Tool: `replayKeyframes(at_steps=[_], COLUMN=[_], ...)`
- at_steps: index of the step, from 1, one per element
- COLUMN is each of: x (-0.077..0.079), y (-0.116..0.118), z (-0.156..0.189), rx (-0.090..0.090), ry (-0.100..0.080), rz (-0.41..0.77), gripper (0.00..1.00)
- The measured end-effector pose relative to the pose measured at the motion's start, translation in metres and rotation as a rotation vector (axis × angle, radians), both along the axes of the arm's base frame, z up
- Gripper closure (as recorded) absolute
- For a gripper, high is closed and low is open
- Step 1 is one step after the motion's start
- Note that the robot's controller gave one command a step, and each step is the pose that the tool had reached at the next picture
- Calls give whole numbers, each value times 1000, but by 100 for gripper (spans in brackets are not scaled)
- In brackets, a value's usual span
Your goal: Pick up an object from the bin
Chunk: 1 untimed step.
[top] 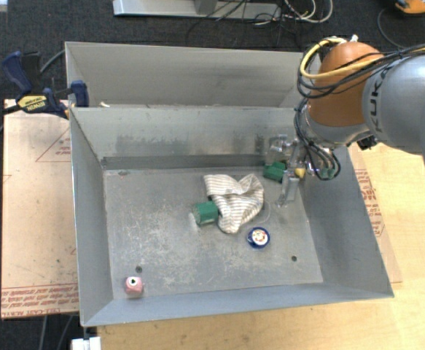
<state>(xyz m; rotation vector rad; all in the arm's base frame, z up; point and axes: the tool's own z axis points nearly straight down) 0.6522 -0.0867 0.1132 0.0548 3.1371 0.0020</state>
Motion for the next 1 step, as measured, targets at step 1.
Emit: replayKeyframes(at_steps=[1], x=[-9], y=[28], z=[-30], rx=[-1], ry=[2], rz=[260], gripper=[0])
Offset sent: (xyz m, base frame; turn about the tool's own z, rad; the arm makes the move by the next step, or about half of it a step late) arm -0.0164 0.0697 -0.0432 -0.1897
